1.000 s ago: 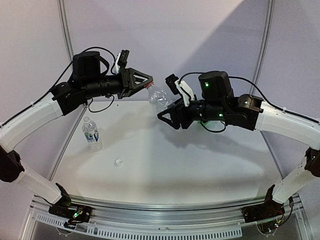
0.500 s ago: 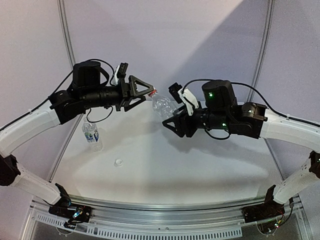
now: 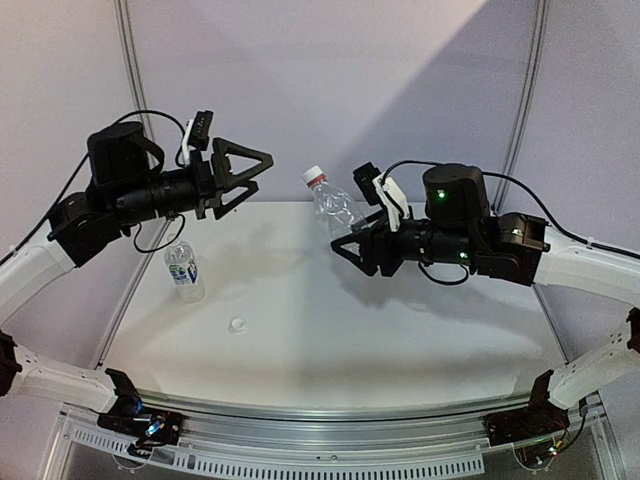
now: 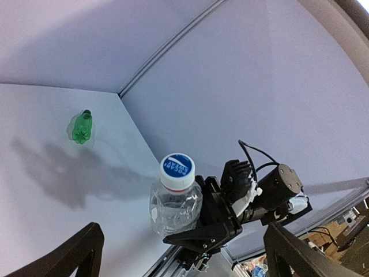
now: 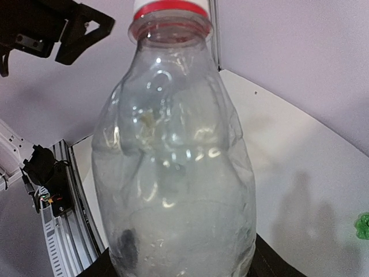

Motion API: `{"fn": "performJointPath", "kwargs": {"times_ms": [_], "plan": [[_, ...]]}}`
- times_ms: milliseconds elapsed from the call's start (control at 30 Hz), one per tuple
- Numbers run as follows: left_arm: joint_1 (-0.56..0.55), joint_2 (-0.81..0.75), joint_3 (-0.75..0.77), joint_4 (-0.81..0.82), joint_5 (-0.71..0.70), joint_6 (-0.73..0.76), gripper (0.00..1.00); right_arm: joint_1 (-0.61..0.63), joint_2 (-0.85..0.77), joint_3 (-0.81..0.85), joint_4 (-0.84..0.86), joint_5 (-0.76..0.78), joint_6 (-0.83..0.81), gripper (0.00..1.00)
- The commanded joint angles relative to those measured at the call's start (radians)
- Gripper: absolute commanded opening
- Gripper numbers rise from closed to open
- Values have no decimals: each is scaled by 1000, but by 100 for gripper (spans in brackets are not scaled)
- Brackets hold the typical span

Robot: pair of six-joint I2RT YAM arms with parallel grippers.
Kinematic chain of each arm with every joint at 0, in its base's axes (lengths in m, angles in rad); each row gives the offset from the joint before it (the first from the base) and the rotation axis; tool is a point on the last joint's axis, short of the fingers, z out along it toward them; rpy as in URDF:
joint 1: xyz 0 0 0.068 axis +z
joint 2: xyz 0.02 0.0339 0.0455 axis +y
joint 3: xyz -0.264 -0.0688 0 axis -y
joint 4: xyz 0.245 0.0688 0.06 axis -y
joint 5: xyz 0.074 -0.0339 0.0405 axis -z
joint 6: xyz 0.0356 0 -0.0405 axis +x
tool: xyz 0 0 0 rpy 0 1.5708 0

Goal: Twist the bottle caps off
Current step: Unscrew the bottle cap from the plastic bottle.

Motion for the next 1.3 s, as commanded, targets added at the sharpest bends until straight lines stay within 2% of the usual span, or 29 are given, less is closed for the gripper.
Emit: {"fn": "performJointPath", "kwargs": {"times_ms": [0, 133, 333, 567, 733, 867, 1033, 1133, 1267], "plan": [[5, -58, -62, 1, -31, 129, 99, 3, -39, -23, 9, 114, 102, 0], [47, -91, -70, -29, 7, 215, 99, 2, -59, -50, 33, 192, 203, 0], [70, -118, -88, -55, 81, 279, 99, 2, -73, -76, 82, 177, 296, 0], [72, -135, -108, 16, 137, 242, 98, 3, -123, -145, 255, -74, 260, 0], [72, -116, -128, 77, 184, 189, 93, -11, -182, -205, 338, -233, 217, 0], [71, -87, -137, 202, 288, 153, 88, -27, -186, -209, 335, -320, 254, 0], [71, -40, -145, 385, 403, 147, 88, -27, -169, -194, 327, -423, 238, 0], [69, 14, -112, 439, 466, 132, 87, -27, -127, -151, 294, -472, 233, 0], [63, 82, -65, 436, 489, 145, 83, -27, -97, -151, 330, -537, 253, 0]]}}
